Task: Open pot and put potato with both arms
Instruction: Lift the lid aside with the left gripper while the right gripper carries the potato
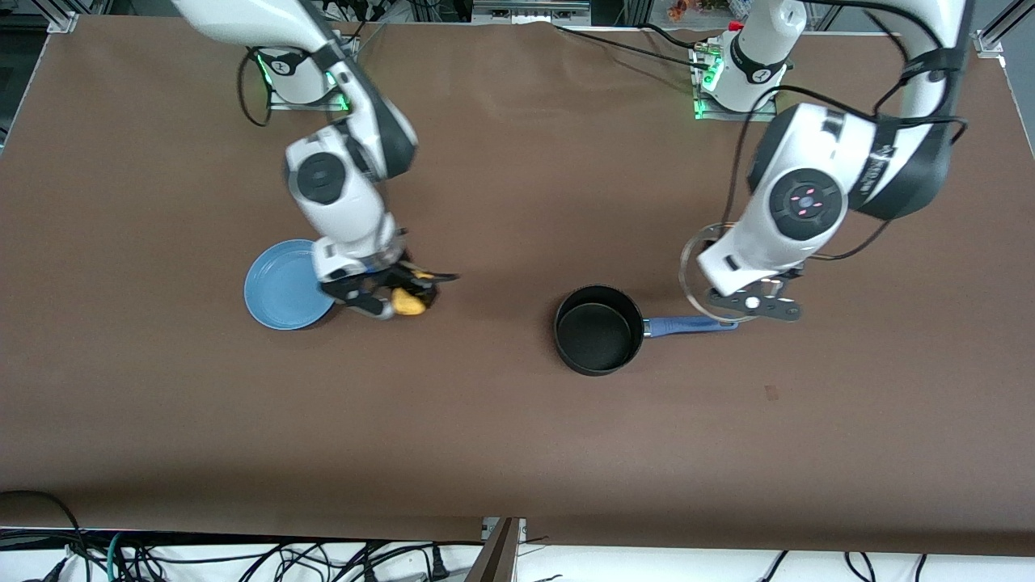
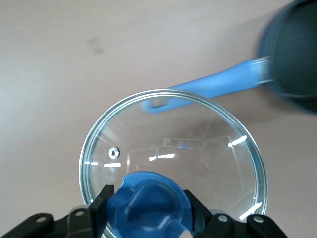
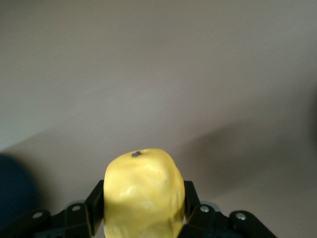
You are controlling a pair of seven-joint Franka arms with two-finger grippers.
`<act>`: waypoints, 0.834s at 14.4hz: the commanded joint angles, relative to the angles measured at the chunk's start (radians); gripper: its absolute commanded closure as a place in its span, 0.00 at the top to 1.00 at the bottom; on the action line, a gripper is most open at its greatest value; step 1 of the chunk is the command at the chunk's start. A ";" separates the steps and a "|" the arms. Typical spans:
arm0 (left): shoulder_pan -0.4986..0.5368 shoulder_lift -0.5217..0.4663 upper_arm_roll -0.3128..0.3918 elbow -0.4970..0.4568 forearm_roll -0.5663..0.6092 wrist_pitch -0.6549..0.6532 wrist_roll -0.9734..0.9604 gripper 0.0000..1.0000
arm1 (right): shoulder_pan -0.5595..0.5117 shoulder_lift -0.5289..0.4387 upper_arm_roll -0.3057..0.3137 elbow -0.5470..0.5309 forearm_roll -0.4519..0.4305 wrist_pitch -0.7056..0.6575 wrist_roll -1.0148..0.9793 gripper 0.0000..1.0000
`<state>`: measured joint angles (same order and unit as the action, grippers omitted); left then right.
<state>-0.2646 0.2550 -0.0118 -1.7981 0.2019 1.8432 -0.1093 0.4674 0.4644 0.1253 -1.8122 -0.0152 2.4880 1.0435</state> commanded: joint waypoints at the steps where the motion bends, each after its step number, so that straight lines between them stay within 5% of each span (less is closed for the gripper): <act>1: 0.108 -0.163 -0.013 -0.324 0.103 0.236 0.066 0.00 | 0.108 0.140 -0.010 0.207 -0.011 -0.020 0.180 0.66; 5: 0.318 -0.065 -0.013 -0.446 0.230 0.575 0.181 0.00 | 0.166 0.278 -0.013 0.422 -0.008 -0.011 0.248 0.66; 11: 0.378 0.208 -0.008 -0.278 0.345 0.679 0.191 0.00 | 0.238 0.395 -0.013 0.524 -0.008 0.142 0.368 0.66; 12: 0.380 0.222 -0.008 -0.253 0.356 0.676 0.191 0.07 | 0.247 0.407 -0.013 0.527 -0.008 0.169 0.369 0.65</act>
<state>0.1028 0.4065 -0.0088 -2.1559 0.5127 2.5330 0.0730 0.6904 0.8235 0.1208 -1.3390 -0.0159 2.6121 1.3728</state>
